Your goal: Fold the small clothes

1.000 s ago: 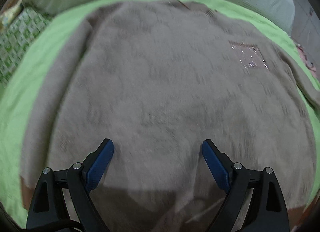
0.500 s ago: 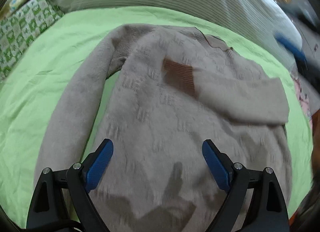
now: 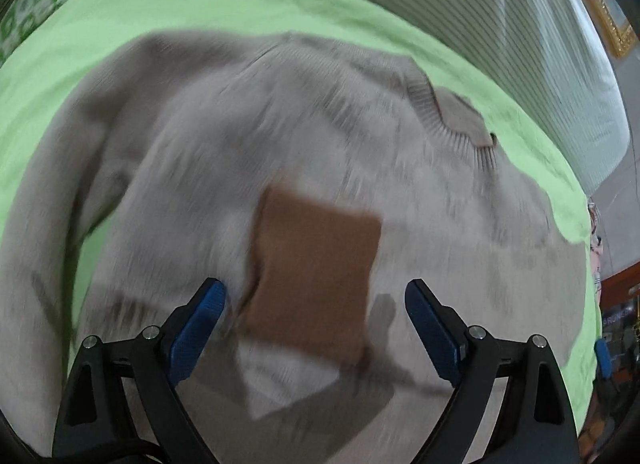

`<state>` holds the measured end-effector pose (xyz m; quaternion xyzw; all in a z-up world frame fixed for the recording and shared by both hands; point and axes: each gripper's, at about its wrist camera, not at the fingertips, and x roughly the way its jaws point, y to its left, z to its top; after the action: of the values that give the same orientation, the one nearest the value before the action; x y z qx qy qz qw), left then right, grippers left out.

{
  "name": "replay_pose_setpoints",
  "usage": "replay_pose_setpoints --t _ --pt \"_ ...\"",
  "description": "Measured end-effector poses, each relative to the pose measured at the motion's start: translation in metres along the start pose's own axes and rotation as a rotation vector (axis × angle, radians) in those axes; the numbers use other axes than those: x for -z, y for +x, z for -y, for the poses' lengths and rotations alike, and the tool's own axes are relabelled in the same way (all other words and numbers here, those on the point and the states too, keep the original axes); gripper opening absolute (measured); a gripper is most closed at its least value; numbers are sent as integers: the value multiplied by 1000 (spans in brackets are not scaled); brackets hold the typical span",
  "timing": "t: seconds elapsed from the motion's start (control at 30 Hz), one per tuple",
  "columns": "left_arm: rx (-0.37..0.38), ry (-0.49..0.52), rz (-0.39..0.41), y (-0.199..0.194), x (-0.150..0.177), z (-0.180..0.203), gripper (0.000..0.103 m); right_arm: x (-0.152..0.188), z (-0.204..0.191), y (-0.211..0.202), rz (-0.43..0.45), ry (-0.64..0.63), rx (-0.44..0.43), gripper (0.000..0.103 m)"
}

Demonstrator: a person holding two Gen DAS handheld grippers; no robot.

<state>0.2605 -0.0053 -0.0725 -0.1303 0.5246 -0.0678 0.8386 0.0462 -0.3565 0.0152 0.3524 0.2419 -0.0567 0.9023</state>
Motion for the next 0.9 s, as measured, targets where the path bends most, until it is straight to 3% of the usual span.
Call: replay_pose_setpoints --t 0.03,0.07,0.1,0.13,0.2,0.3,0.37,0.5,0.63,0.8,0.9 --pt "6 24 14 -1 -3 6 52 -1 4 0 6 6 15 67" --pt "-2 69 17 -2 -4 14 34 -2 8 1 12 13 28 67" --pt "13 100 12 -4 -6 19 0 -2 10 4 17 22 39 67" --pt "32 112 24 -11 -10 21 4 -3 13 6 18 30 47 67" --pt "63 112 138 -42 -22 15 4 -6 17 11 20 47 63 67" --pt "4 63 273 -79 -32 -20 3 -15 23 14 37 53 89 67" --pt "-38 31 278 -81 -34 -45 3 -22 26 16 50 46 101 67" --pt "-31 16 266 -86 -18 -72 3 -34 29 33 27 25 125 67" --pt "-56 72 268 -78 -9 -60 3 -38 21 67 -49 -40 144 68" --pt "-36 84 261 -79 -6 -57 3 -42 6 107 -126 -135 185 67" --pt "-20 89 253 -77 -5 -52 3 -40 10 135 -232 -133 207 67"
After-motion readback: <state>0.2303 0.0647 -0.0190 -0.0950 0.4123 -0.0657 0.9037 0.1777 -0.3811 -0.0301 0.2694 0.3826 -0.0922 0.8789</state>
